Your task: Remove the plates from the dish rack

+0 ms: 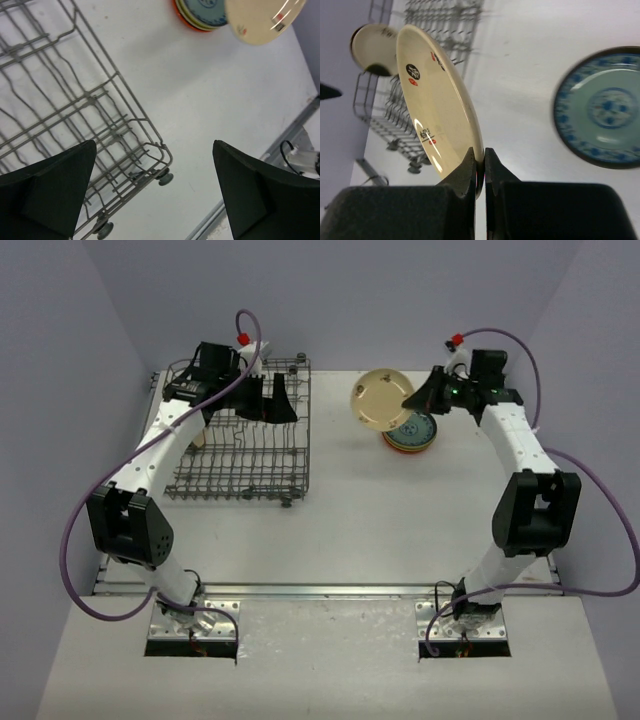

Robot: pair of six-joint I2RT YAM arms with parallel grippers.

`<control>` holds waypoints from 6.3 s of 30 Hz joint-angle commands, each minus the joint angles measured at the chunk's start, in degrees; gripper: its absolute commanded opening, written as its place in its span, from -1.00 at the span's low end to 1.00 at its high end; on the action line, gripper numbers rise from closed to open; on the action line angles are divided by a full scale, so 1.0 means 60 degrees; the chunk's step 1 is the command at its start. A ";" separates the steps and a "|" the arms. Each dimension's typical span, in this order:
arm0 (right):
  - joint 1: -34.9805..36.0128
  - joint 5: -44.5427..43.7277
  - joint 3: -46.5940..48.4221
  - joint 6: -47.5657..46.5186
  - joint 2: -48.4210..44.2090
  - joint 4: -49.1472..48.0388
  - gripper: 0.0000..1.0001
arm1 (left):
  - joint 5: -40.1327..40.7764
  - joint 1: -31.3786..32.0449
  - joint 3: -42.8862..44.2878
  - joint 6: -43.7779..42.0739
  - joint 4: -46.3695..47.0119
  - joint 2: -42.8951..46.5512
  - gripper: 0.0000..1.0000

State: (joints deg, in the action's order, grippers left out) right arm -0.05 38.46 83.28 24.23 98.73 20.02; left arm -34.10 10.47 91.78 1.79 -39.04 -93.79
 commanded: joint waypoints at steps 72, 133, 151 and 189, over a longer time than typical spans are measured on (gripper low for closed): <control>-0.0270 -0.2057 0.0710 -0.0873 -0.0107 0.2274 0.98 | 0.8683 -0.2581 0.3336 -0.1418 -0.0817 -0.3891 -0.06; -0.0270 -0.1340 0.1237 -0.0690 0.0273 0.2387 0.98 | 0.7734 -0.2490 0.3672 -0.1285 -0.0729 -0.2896 -0.89; 0.1211 0.2078 -0.0410 -0.0426 -0.1393 -0.1047 0.87 | -0.3158 -0.1184 0.0154 0.0311 0.0785 0.0573 -1.00; -0.1750 -0.1038 0.1937 -0.0435 0.2360 0.1292 -1.00 | 0.4818 -0.1745 0.0574 0.0510 0.0126 -0.0172 0.96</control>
State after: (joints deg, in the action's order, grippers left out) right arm -7.52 33.41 90.74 20.08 109.61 24.89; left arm -10.97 0.25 94.19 4.63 -38.85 -95.09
